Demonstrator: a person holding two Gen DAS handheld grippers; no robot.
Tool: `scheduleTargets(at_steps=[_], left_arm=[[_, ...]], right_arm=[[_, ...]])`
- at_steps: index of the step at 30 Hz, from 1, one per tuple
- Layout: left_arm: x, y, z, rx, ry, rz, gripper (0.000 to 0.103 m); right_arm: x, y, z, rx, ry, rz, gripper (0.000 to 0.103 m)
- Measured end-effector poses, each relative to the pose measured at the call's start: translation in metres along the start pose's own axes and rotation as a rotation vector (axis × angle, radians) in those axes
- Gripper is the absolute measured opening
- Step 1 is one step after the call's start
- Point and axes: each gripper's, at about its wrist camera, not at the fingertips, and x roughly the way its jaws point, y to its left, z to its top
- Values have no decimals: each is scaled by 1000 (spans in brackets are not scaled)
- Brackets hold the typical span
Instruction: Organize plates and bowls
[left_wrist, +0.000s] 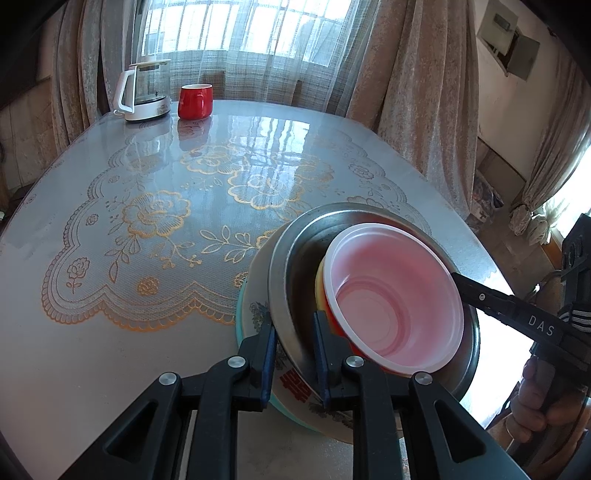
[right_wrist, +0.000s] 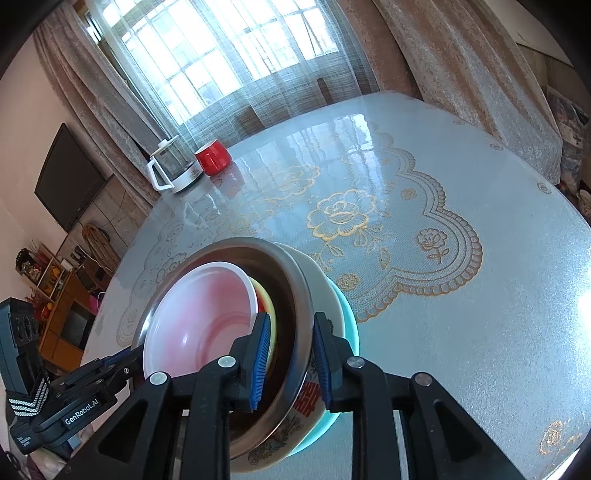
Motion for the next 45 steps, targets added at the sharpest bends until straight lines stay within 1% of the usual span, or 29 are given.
scheduleTargets(at_steps=[11,12,13,16,19,23,26,33,43,45], left_arm=[[1,0,0,0,-3,13,20],[1,1,0,-1,-3,15,20],[1,1,0,-2,-3,16,20],[2,0,0,0,-5,24,20],[3,-1,0,-3,-4,24,20],[4,-2,1,-5,-1,31,20],[5,-2,2,-7,-2,34,20],[5,0,1,-18,-7,40,20],[0,-4,-4,-4,-38,82,22],[-3,-4,-4,0,-48,94,23]], right_arm=[[-6,-5,-7,21,-5,8,24],[-6,-5,-8,20,-5,8,22],[-6,-4,-9,17,-6,8,18],[-6,-3,-9,10,-13,-6,14],[-4,-4,-8,18,-19,-3,13],[-3,-2,-6,3,-21,-25,13],[-3,-3,-4,5,-18,-26,13],[-8,-6,-3,15,-29,-3,16],[-10,-2,-7,3,-29,-2,17],[-11,-1,-8,-4,-27,-1,20]])
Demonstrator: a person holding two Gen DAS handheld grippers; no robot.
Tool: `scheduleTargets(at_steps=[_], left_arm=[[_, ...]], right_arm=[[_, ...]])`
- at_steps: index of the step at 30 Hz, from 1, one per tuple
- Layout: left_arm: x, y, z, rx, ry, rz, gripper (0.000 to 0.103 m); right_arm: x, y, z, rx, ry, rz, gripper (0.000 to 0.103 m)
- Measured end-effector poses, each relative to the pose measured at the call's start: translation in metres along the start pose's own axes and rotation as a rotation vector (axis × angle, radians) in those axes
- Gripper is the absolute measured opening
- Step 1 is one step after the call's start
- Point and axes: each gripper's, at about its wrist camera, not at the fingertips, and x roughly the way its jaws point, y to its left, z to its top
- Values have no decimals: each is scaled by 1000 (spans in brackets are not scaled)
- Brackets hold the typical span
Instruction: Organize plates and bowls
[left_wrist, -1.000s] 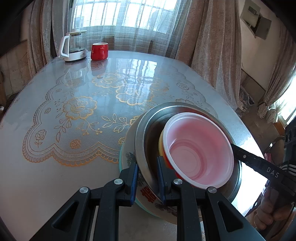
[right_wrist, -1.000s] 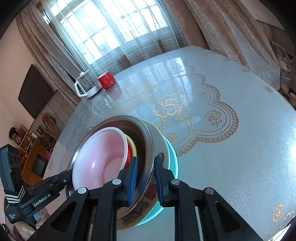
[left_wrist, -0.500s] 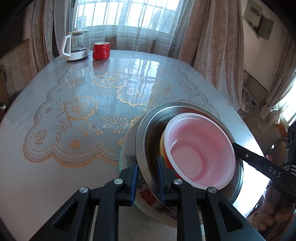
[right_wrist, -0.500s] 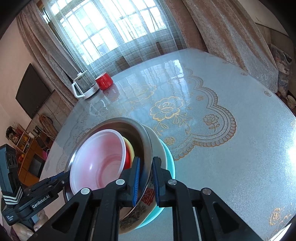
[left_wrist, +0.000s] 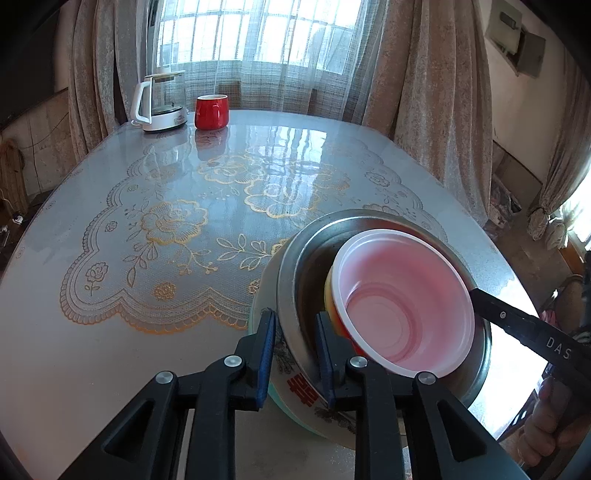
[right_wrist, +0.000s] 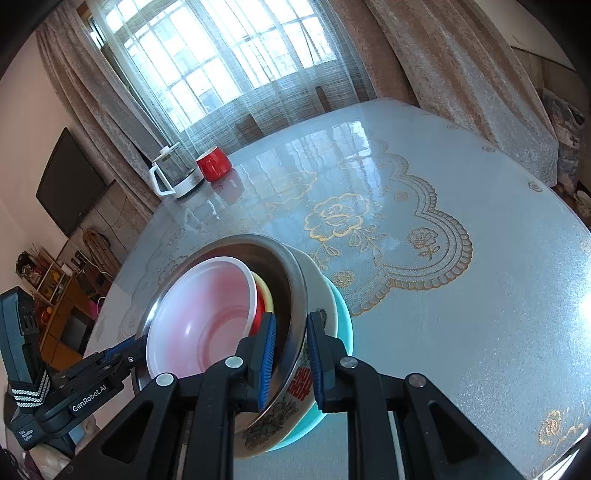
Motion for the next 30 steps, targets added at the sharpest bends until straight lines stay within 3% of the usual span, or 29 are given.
scheduleTargets(at_steps=[6,16,23,30], left_arm=[[-12,3,-3,-4,-36,38,33],[-32,7,-15,-12,-84,80,37],[-46,10,-30,-26,-123,141,44],[-57,10,-45,-41,-151,181,50]], right_arm=[[-5,4,1,-22,-16,-17,26],[-16,10,-3,-40,-57,-46,32],[-33,19,-10,-65,-144,-157,37],[-43,33,-23,-131,-208,-213,39]])
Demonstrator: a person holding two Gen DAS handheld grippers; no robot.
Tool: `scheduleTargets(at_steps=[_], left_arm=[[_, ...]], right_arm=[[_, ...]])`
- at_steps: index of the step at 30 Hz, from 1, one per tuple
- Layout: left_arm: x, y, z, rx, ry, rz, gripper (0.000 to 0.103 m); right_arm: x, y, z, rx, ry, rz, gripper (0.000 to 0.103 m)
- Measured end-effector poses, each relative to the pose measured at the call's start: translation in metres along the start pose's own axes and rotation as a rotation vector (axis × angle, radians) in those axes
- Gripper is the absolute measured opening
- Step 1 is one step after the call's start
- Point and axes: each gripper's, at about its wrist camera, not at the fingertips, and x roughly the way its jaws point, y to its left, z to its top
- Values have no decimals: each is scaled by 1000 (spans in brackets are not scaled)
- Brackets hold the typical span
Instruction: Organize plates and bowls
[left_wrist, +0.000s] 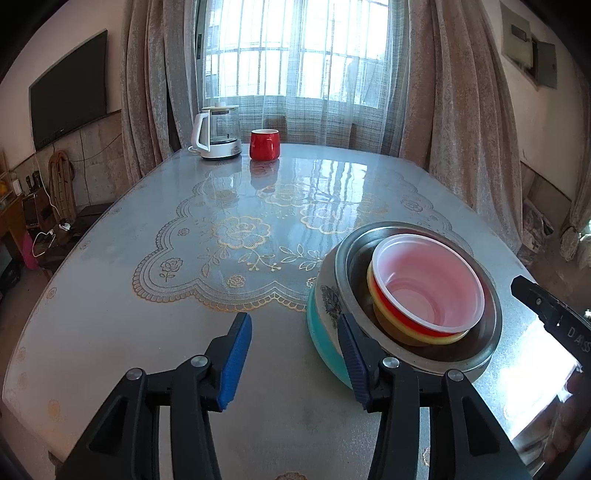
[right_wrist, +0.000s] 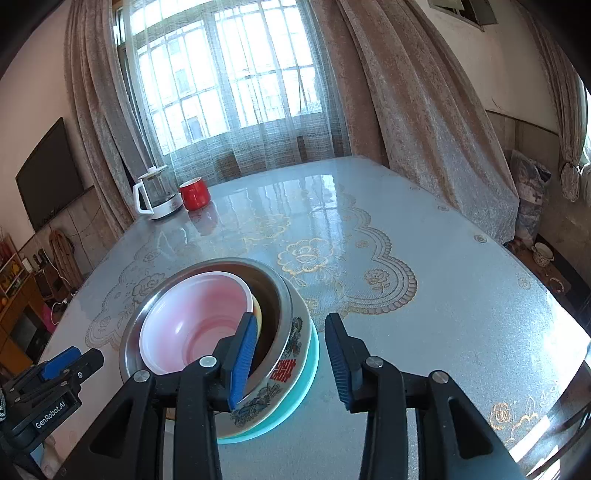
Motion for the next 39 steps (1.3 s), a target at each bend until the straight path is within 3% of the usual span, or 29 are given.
scheduleTargets(at_steps=[14,39], left_arm=[[-15,5,-5,-25,-61,56,56],[-19,2,-4,-12,-70,65,66]], right_arm=[[-5,21,-13,-64,-32,-58,39],[-4,26,-15,-74,-23,-42,39]])
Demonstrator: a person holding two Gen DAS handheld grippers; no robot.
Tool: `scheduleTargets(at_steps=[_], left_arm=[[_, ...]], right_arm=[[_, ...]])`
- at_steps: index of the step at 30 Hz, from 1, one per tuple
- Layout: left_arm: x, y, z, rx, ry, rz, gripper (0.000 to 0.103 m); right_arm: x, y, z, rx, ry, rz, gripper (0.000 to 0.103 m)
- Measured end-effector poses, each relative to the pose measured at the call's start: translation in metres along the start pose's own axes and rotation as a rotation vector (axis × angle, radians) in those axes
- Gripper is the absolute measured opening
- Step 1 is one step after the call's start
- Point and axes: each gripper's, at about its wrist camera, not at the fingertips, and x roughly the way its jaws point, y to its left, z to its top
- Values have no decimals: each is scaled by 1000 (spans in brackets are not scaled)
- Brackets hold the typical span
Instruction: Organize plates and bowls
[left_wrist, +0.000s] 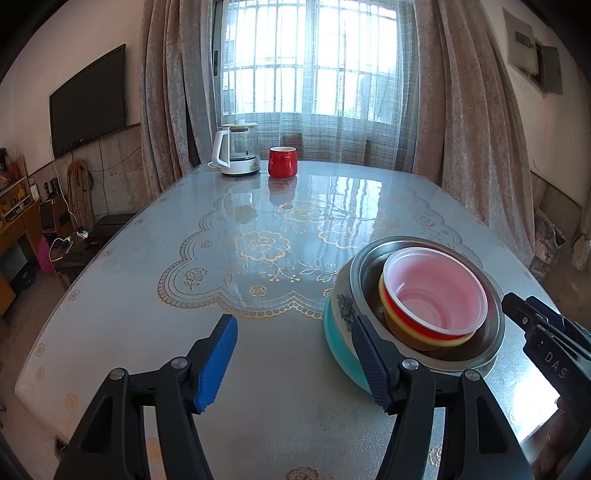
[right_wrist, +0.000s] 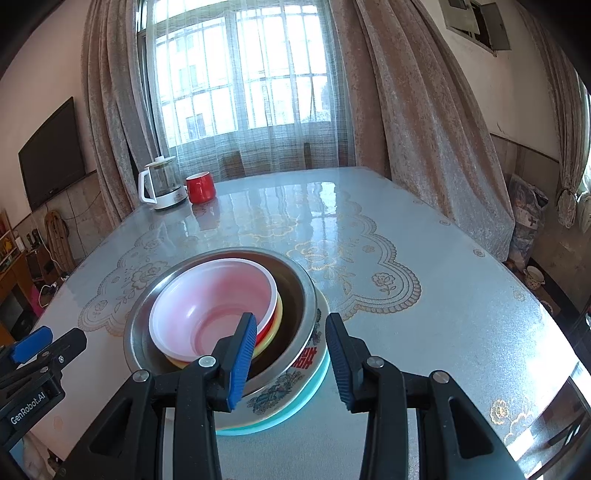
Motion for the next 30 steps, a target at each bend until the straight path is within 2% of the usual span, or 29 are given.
scheduleTargets(at_steps=[23,30], left_arm=[[-3,4,1,3,-8,7,70],[-6,9,2,-22,-54,0,70]], right_arm=[[0,2,-1,-6,2,2,39],[1,0,-1,-1,1,-3,39]])
